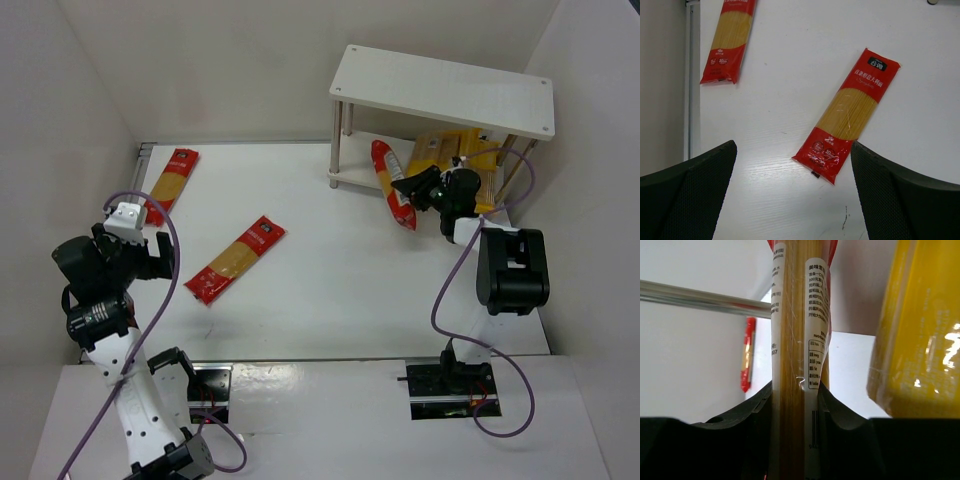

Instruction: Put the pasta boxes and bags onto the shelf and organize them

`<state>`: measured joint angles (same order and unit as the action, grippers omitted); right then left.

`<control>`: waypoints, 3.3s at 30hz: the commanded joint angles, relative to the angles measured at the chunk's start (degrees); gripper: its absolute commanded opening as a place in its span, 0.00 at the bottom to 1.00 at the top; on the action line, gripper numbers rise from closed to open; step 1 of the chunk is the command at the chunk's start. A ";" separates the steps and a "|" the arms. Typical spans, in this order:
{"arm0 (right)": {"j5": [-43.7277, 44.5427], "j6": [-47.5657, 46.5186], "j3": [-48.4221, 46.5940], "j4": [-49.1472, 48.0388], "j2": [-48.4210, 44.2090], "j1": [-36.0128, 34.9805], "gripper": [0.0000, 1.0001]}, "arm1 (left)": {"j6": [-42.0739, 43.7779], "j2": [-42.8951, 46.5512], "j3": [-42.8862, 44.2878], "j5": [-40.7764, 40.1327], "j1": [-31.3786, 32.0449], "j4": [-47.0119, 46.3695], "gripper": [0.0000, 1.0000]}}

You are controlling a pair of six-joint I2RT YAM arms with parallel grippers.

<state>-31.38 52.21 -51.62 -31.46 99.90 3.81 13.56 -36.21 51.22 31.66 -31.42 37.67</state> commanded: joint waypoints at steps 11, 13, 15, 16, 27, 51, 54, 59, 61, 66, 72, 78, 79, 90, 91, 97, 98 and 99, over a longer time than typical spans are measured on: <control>0.87 8.79 -13.59 -14.50 7.24 -0.12 0.00 | 0.59 -0.36 -0.77 0.86 -0.84 -1.81 1.00; 4.02 9.32 -14.56 -15.20 7.76 -0.64 0.00 | 1.11 -0.36 -0.77 1.47 -1.45 -1.81 1.00; 5.79 9.32 -16.40 -14.15 8.65 -0.65 0.00 | 1.12 -0.36 -0.77 1.47 -1.97 -1.81 1.00; 6.58 8.54 -16.41 -14.15 9.26 -0.65 0.00 | 1.12 -0.36 -0.77 2.00 -1.98 -1.81 1.00; 21.52 5.54 -16.42 -13.10 9.27 -3.55 0.00 | 2.17 0.79 -0.77 3.23 -4.44 -1.81 1.00; 29.00 -0.09 -12.46 -12.13 4.96 -2.50 0.64 | 2.69 0.79 -1.30 4.28 -5.49 -1.81 1.00; 29.00 -0.09 -11.84 -12.13 3.82 -2.50 0.65 | 2.70 1.31 -1.30 4.29 -5.49 -1.81 1.00; 30.06 -0.09 -10.08 -12.13 1.01 -2.50 0.67 | 2.70 1.31 -1.30 4.29 -5.49 -1.81 1.00; 29.45 0.44 -9.03 -10.38 -0.75 -2.50 0.67 | 2.70 1.31 -1.30 4.29 -5.49 -1.81 1.00; 27.51 1.85 -5.87 -5.20 -5.49 -2.50 0.67 | 2.70 1.31 -1.30 4.29 -5.49 -1.81 1.00; 23.12 0.10 -0.42 3.76 -15.77 -3.72 0.68 | 2.70 0.79 -1.30 4.29 -5.49 -1.81 1.00; 16.99 -10.16 -0.42 22.39 -26.67 -5.04 0.76 | 2.70 1.31 -1.30 4.81 -5.49 -1.81 1.00; 16.09 -12.11 -1.37 28.24 -27.55 -5.04 0.81 | 3.22 1.31 -1.30 4.81 -5.49 -1.81 1.00; 8.60 -43.66 -0.84 52.45 -46.98 -3.29 1.00 | 3.22 2.37 -0.77 4.81 -5.49 -1.28 1.00; 11.40 -46.64 -2.86 54.56 -46.99 -3.29 1.00 | 3.22 2.89 -0.77 4.81 -5.49 -1.28 1.00; 12.48 -50.08 0.19 57.31 -56.99 4.16 1.00 | 2.70 3.42 -0.25 3.24 -3.04 -1.28 1.00; 13.35 -50.10 0.72 57.30 -58.75 4.18 1.00 | 2.09 3.42 -0.25 3.23 -3.03 -1.28 1.00; 14.66 -50.62 0.73 57.30 -61.03 4.18 1.00 | 2.08 3.94 -0.25 3.23 -3.03 -1.28 1.00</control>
<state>-18.59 6.22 -51.24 23.97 44.75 6.83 15.05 -33.43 50.24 34.48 -34.96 37.50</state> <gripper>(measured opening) 0.999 1.000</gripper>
